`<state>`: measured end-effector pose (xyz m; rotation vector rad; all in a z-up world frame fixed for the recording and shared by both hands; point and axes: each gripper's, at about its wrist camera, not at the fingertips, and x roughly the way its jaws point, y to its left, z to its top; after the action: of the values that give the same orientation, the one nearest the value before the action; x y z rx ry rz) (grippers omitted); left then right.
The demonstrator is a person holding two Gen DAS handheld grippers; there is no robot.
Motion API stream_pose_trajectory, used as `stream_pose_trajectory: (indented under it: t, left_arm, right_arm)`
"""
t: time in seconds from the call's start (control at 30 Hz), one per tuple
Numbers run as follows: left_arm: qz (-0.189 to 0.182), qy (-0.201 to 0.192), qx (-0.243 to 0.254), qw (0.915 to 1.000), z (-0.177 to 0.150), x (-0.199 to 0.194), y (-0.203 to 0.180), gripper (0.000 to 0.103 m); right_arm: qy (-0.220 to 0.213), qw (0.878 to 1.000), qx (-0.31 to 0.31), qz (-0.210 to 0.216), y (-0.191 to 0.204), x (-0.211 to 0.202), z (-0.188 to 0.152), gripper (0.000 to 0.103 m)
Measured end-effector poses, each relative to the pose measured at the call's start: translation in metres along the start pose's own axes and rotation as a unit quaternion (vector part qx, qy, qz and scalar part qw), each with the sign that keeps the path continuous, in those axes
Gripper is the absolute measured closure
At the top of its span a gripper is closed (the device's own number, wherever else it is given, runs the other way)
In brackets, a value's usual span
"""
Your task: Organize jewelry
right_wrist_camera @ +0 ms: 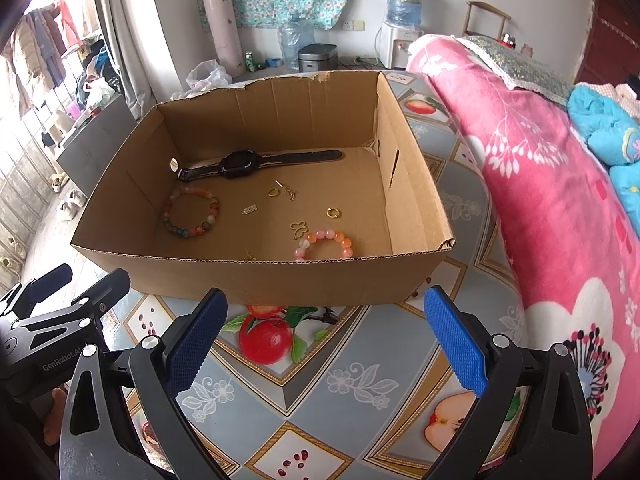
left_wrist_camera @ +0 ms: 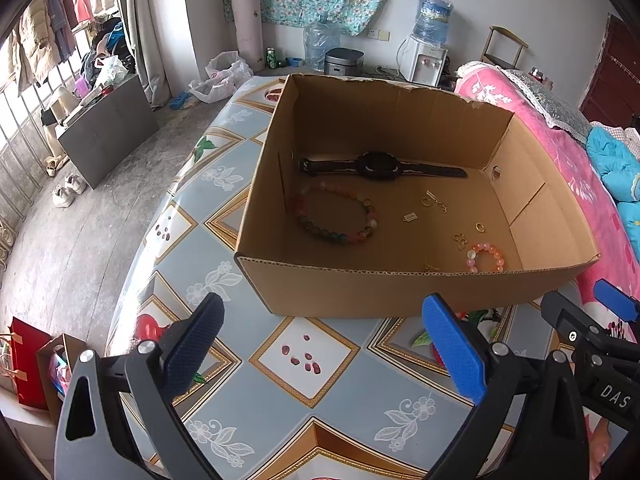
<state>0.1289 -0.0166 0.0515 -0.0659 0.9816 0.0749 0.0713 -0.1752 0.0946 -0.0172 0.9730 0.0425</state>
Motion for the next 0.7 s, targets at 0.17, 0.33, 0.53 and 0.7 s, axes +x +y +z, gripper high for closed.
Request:
stream_pose_trajectory:
  t: [0.17,0.33,0.53,0.7]
  left_arm:
    - [0.000,0.000,0.001,1.0000,0.0000,-0.0001,-0.0010,0.005]
    - [0.000,-0.001,0.001,1.0000,-0.0001,-0.0001,-0.0011,0.006]
    - [0.000,0.000,0.000,1.0000,0.0001,-0.0004,-0.0015,0.006]
    - [0.000,0.000,0.001,1.0000,0.0003,-0.0003,-0.0011,0.006]
  right_arm:
    - [0.000,1.000,-0.001,0.001,0.0015,0.0003,0.0006,0.008]
    - [-0.001,1.000,-0.004,0.002,0.0040,0.0000,0.0018,0.008]
    - [-0.001,1.000,-0.005,0.003,0.0044,-0.0003,0.0020,0.008]
    - [-0.001,1.000,-0.007,0.004,0.0056,-0.0008,0.0017,0.008]
